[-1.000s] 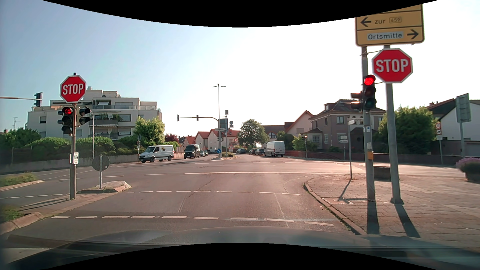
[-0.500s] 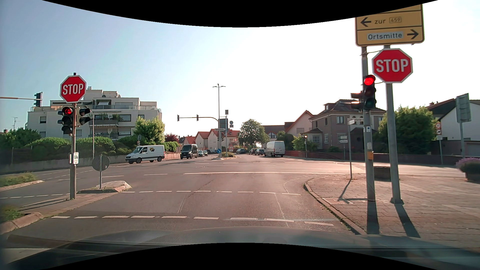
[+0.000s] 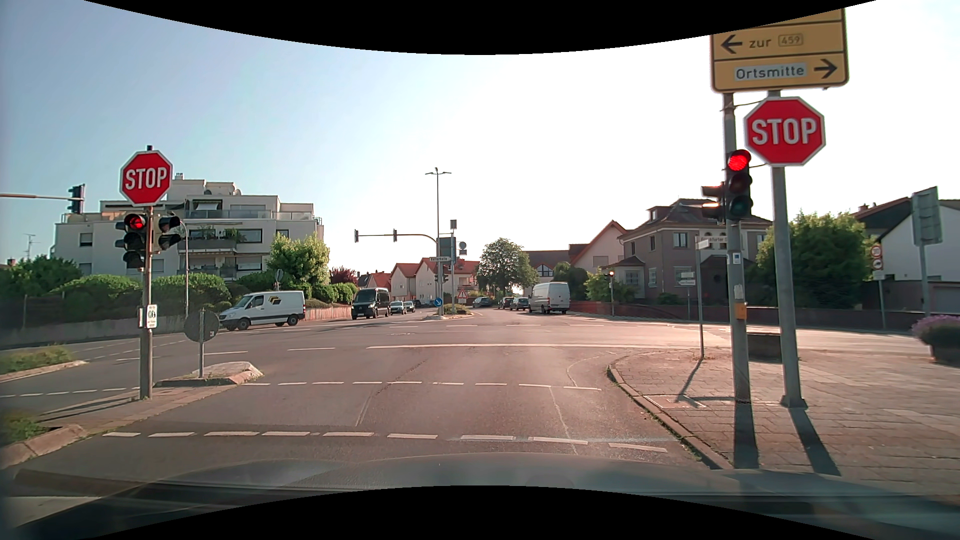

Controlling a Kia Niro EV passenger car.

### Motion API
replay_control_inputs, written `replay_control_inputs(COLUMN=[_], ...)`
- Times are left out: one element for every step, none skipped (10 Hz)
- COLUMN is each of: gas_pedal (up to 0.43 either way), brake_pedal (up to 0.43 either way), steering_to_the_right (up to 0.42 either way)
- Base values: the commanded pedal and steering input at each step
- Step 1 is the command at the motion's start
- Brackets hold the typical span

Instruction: Follow the waypoints while adhering to traffic rules and regulations

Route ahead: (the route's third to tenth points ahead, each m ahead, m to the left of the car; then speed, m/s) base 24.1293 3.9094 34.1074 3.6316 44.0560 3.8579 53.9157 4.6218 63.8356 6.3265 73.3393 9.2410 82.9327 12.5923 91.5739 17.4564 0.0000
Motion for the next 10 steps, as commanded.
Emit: replay_control_inputs(gas_pedal=[0.0,0.0,0.0,0.0,0.0,0.0,0.0,0.0,0.0,0.0], brake_pedal=[0.238,0.238,0.238,0.238,0.238,0.238,0.238,0.238,0.238,0.238], steering_to_the_right=[-0.001,-0.001,-0.001,-0.001,-0.001,-0.001,-0.001,-0.001,-0.001,-0.001])
